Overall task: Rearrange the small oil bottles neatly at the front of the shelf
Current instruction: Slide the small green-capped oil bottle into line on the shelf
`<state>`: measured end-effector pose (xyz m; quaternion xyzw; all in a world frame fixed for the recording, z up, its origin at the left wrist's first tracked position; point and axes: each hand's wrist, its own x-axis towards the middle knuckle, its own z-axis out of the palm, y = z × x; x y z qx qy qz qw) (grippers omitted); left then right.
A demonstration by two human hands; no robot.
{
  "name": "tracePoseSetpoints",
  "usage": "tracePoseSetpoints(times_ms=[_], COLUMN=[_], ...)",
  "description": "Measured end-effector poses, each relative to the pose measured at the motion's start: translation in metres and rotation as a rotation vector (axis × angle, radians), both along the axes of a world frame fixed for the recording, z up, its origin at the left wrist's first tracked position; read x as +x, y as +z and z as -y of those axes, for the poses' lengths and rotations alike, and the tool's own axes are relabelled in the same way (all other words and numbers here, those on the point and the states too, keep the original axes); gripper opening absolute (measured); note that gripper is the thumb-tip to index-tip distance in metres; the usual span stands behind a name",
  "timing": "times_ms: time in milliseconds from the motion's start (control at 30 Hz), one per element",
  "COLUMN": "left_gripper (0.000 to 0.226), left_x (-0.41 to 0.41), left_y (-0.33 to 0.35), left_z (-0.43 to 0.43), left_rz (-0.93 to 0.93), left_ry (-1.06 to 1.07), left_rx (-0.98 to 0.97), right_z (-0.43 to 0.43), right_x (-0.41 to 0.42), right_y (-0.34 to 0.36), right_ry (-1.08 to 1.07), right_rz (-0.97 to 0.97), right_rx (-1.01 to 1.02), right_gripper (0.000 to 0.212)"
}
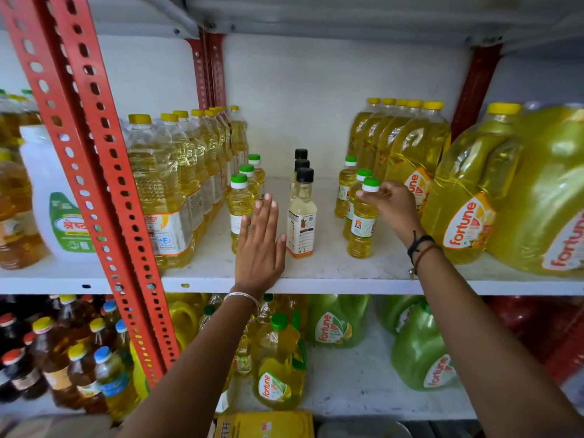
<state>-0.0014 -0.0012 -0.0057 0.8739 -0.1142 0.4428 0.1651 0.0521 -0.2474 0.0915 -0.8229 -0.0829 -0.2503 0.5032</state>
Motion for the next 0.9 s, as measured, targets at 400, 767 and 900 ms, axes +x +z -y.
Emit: tracePoseSetpoints(times_ms=[400, 767, 900], left_gripper=[0.059, 0.059, 0.059], left_x=[-0.001, -0.001, 0.0], left_y=[0.0, -0.001, -0.002], left_z=[0.001, 0.001, 0.001], left_rz=[-0.013, -0.009, 0.002], left_ry=[0.008, 0.007, 0.005], left_rx=[0.0, 0.007, 0.006], right_z=[0.003, -0.003, -0.005], right_x=[-0.002, -0.01, -0.016], right_y=[-0.005, -0.009, -0.026], right_ry=[-0.001, -0.098, -0.047], right_rz=[-0.054, -0.03, -0.043], right_rx=[0.058, 0.047, 0.028], right_gripper=[0.034, 0.048, 0.06])
